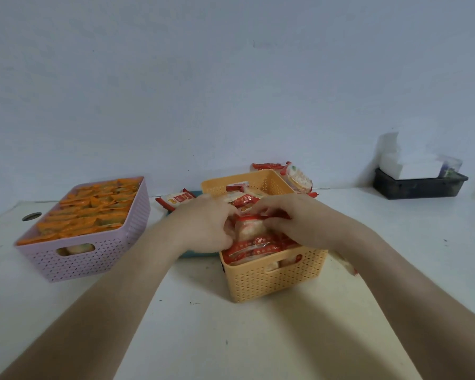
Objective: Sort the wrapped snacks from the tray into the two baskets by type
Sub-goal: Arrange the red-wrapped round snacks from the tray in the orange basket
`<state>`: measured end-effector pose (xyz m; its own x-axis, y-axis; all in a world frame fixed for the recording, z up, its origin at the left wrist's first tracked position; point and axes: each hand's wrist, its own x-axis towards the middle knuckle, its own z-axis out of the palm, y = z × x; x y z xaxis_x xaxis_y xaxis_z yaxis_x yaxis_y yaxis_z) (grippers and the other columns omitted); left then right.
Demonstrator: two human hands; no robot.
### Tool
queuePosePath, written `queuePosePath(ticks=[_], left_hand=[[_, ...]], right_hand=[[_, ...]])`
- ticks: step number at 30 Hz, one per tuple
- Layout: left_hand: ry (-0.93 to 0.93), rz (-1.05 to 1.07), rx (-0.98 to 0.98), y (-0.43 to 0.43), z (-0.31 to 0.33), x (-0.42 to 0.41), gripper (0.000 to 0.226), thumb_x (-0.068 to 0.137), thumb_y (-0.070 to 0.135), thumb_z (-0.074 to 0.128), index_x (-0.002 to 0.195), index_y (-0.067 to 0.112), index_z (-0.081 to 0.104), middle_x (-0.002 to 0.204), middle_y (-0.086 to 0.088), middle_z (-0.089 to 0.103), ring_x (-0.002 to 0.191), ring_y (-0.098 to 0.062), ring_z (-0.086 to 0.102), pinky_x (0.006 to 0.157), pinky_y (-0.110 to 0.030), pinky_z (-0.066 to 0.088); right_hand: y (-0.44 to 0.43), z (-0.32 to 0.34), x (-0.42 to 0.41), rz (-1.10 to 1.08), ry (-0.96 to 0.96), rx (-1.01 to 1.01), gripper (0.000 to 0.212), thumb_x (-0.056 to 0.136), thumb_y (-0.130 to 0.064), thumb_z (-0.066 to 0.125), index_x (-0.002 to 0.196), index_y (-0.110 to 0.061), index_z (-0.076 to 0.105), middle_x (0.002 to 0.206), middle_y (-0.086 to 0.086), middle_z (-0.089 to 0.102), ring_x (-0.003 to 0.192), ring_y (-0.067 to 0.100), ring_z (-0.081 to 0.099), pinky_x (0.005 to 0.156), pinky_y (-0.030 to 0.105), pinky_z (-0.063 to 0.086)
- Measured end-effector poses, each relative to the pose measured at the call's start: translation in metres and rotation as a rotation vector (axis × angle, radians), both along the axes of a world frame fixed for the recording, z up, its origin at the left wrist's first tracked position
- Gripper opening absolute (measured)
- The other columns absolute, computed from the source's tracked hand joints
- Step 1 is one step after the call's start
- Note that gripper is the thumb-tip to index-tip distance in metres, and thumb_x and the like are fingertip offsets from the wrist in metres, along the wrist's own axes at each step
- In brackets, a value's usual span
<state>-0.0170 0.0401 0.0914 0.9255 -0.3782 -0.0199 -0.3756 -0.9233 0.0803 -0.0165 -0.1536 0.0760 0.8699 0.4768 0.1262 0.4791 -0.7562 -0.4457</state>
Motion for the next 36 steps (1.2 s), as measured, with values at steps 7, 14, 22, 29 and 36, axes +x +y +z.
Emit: queuePosePath(ticks=[7,14,22,29,36], left_hand=[[-0.181,0.001,0.201,-0.009,-0.003,0.028,0.024,0.09,0.026,0.057,0.109,0.036,0.069,0.1,0.012,0.068,0.09,-0.013,0.056,0.086,-0.036,0.039],[-0.338,-0.066,-0.261,0.003,-0.009,0.03,0.026,0.099,0.024,0.045,0.107,0.029,0.068,0.106,0.006,0.068,0.098,-0.016,0.06,0.081,-0.032,0.044],[-0.3,-0.194,-0.224,-0.015,-0.012,0.025,0.021,0.087,0.042,0.062,0.098,0.032,0.048,0.077,0.013,0.056,0.073,-0.009,0.055,0.063,-0.027,0.044],[-0.112,-0.229,-0.127,-0.006,-0.024,-0.007,0.071,0.079,0.076,0.021,0.128,0.033,0.046,0.114,0.01,0.056,0.105,-0.011,0.053,0.081,-0.031,0.042],[-0.162,-0.222,0.027,-0.005,-0.034,-0.023,0.083,0.067,0.089,0.011,0.12,0.039,0.049,0.109,0.014,0.065,0.106,-0.011,0.055,0.087,-0.03,0.031]], right_hand=[[0.011,0.0,0.003,0.077,0.007,-0.082,0.037,0.096,-0.015,0.054,0.125,-0.038,0.06,0.119,-0.015,0.064,0.107,0.005,0.058,0.09,0.026,0.05],[0.015,-0.007,0.007,-0.05,-0.018,0.08,0.051,0.072,-0.047,0.078,0.107,-0.026,0.046,0.1,-0.01,0.059,0.09,0.011,0.058,0.075,0.026,0.05],[0.006,-0.007,0.0,-0.056,0.007,-0.051,0.032,0.095,-0.035,0.054,0.122,-0.02,0.048,0.115,0.0,0.063,0.1,0.018,0.061,0.084,0.034,0.051],[0.003,-0.003,-0.011,-0.039,-0.031,-0.252,0.033,0.101,-0.042,0.034,0.109,-0.023,0.06,0.1,-0.005,0.064,0.09,0.016,0.059,0.081,0.034,0.05],[0.014,-0.023,-0.03,-0.167,-0.248,-0.183,0.037,0.101,-0.04,0.031,0.076,-0.024,0.053,0.077,-0.002,0.06,0.077,0.024,0.059,0.063,0.036,0.043]])
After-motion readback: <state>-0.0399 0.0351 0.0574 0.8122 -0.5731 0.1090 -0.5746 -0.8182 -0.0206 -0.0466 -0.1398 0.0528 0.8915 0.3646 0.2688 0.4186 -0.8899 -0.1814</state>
